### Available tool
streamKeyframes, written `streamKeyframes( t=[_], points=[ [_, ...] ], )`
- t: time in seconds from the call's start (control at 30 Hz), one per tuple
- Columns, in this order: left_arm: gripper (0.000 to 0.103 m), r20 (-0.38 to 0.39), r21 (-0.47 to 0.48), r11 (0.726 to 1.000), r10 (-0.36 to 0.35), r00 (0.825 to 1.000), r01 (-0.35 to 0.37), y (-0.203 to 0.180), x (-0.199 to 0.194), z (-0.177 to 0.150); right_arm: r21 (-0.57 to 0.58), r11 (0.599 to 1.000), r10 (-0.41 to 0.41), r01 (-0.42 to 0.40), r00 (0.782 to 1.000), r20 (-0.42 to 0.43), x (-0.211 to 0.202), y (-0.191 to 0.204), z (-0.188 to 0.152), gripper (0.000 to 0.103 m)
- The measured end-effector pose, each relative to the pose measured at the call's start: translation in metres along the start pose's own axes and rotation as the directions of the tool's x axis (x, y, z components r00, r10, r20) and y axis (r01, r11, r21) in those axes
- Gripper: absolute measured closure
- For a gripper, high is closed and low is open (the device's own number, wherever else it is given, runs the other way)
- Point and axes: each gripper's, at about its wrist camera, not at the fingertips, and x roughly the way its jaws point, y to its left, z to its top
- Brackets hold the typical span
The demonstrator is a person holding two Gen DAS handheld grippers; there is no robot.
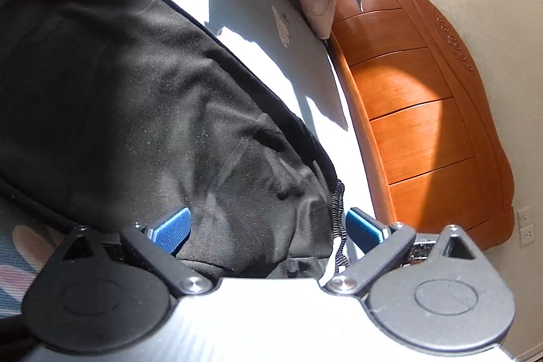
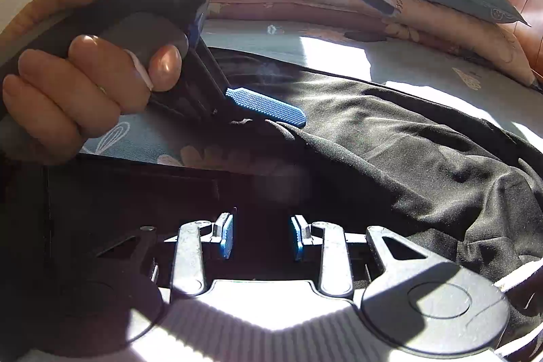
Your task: Fold clothes
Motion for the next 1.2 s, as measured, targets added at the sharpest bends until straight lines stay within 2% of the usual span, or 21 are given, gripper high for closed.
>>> streamKeyframes(
  t=[0.07, 0.1, 0.17, 0.27, 0.33, 0.4, 0.5, 0.57, 0.67, 0.7, 0.77, 0.83, 0.93, 1.03, 1.1, 1.17, 1.2],
  points=[
    [0.01, 0.015, 0.015, 0.999, 0.029, 0.999, -0.029, 0.015, -0.007, -0.009, -0.01, 1.0, -0.001, 0.001, 1.0, 0.0, -0.003, -0.001, 0.001, 0.066],
    [0.011, 0.027, 0.016, 1.0, 0.017, 0.999, -0.018, 0.02, -0.016, -0.011, -0.013, 1.0, 0.0, 0.0, 1.0, 0.003, -0.005, -0.001, 0.002, 0.066],
    [0.011, 0.045, 0.019, 0.999, 0.05, 0.998, -0.051, 0.023, -0.03, -0.012, -0.016, 1.0, 0.004, -0.004, 1.0, 0.019, -0.01, -0.004, 0.004, 0.066],
    [0.011, 0.056, 0.033, 0.992, 0.117, 0.991, -0.119, 0.018, -0.044, -0.009, 0.016, 1.0, -0.003, 0.002, 0.993, 0.121, -0.027, -0.015, 0.011, 0.066],
    [0.011, 0.059, 0.056, 0.989, 0.132, 0.989, -0.136, 0.01, -0.046, -0.007, 0.046, 0.997, -0.075, 0.068, 0.985, 0.156, -0.027, -0.024, 0.017, 0.066],
    [0.011, 0.049, 0.079, 0.989, 0.12, 0.992, -0.123, -0.001, -0.042, -0.007, 0.065, 0.987, -0.155, 0.148, 0.979, 0.133, -0.016, -0.031, 0.02, 0.065],
    [0.011, 0.042, 0.122, 0.988, 0.092, 0.995, -0.096, -0.019, -0.032, -0.009, 0.113, 0.99, -0.087, 0.09, 0.996, -0.031, 0.018, -0.04, 0.012, 0.062],
    [0.011, 0.048, 0.149, 0.985, 0.084, 0.995, -0.09, -0.028, -0.026, -0.011, 0.133, 0.99, -0.055, 0.056, 0.998, -0.011, 0.014, -0.04, 0.01, 0.058],
    [0.011, 0.06, 0.115, 0.986, 0.111, 0.992, -0.117, -0.028, -0.02, -0.01, 0.159, 0.986, 0.05, -0.058, 0.998, 0.049, -0.01, -0.046, 0.011, 0.059],
    [0.011, 0.062, 0.104, 0.988, 0.11, 0.992, -0.116, -0.027, -0.02, -0.008, 0.174, 0.983, 0.05, -0.061, 0.997, 0.063, -0.017, -0.049, 0.011, 0.059],
    [0.011, 0.065, 0.11, 0.989, 0.097, 0.993, -0.103, -0.031, -0.021, -0.005, 0.159, 0.987, -0.005, -0.009, 0.996, 0.084, -0.026, -0.051, 0.013, 0.058],
    [0.011, 0.065, 0.121, 0.989, 0.08, 0.995, -0.087, -0.037, -0.02, -0.003, 0.169, 0.982, -0.107, 0.086, 0.987, 0.116, -0.031, -0.056, 0.015, 0.058],
    [0.011, 0.014, 0.125, 0.991, 0.053, 0.998, -0.054, -0.042, -0.009, -0.008, 0.233, 0.958, -0.203, 0.169, 0.97, 0.13, -0.034, -0.078, 0.015, 0.058],
    [0.011, -0.028, 0.143, 0.989, 0.048, 0.998, -0.044, -0.041, 0.001, -0.021, 0.269, 0.912, -0.343, 0.31, 0.935, 0.085, -0.032, -0.106, 0.011, 0.057],
    [0.011, -0.05, 0.15, 0.987, 0.071, 0.996, -0.063, -0.035, 0.006, -0.028, 0.339, 0.878, -0.364, 0.338, 0.931, 0.014, -0.028, -0.13, 0.006, 0.052],
    [0.012, -0.051, 0.169, 0.981, 0.11, 0.993, -0.1, -0.029, 0.009, -0.033, 0.413, 0.833, -0.372, 0.367, 0.926, -0.073, -0.02, -0.149, -0.002, 0.051],
    [0.012, -0.041, 0.178, 0.978, 0.118, 0.992, -0.109, -0.027, 0.005, -0.032, 0.426, 0.823, -0.374, 0.375, 0.923, -0.09, -0.019, -0.153, -0.005, 0.051]
  ],
)
